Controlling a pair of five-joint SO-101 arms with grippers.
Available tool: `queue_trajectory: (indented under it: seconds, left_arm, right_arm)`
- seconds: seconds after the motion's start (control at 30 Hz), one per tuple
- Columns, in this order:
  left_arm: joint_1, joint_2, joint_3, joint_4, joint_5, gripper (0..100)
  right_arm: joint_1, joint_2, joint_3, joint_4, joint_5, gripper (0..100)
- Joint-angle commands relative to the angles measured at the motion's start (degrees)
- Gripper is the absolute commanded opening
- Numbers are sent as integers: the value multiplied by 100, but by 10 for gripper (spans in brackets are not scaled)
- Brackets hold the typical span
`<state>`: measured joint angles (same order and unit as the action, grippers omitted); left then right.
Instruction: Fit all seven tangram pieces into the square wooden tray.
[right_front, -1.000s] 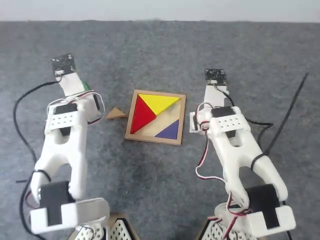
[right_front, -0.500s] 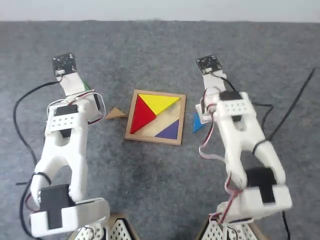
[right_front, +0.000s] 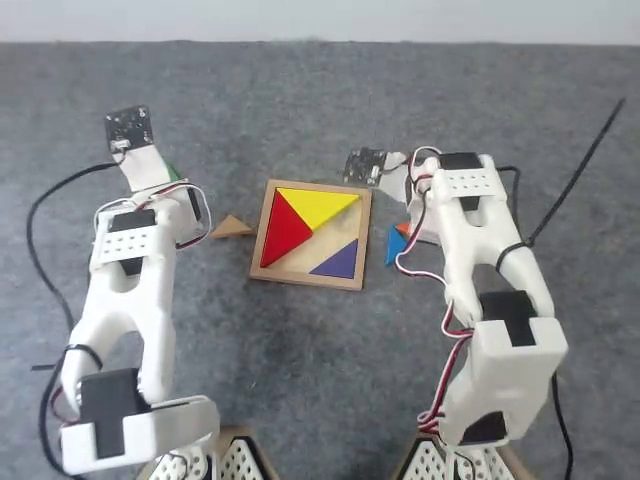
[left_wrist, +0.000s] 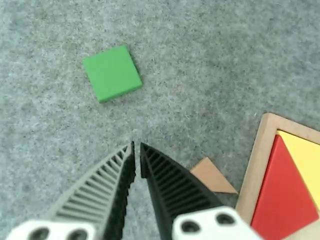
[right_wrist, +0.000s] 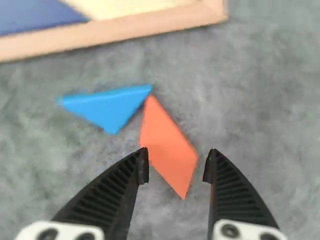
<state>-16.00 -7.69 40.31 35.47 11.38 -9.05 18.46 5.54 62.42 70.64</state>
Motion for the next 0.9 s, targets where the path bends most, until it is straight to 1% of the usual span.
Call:
queue_trajectory:
  seconds: [0.0,0.07,0.1,0.37,0.6,0.7,0.77,0.87]
  left_arm:
    - [44,-325,-57,-132,-35,22]
    - [44,-325,-57,-132,-35,22]
    - [44,-325,-66,-132,-35,22]
    - [44,-325,-48,-132,-35,22]
    - [44,-316,-48,-132,-35,22]
    - [44,-316,-48,-132,-35,22]
    - [44,-316,-48,-132,-35,22]
    - [44,-316,-48,-132,-35,22]
  right_arm:
    - [136,-136,-246,646,853,184]
    - [145,-145,-220,989,1196,184]
    - [136,-145,-220,1033,1240,184]
    - [119,655,-246,4,1240,184]
    - [136,857,-255,-453,1240,183]
    - [136,884,-422,-497,1240,179]
    - [145,884,-536,-488,1240,139]
    - [127,884,-624,-505,1240,43]
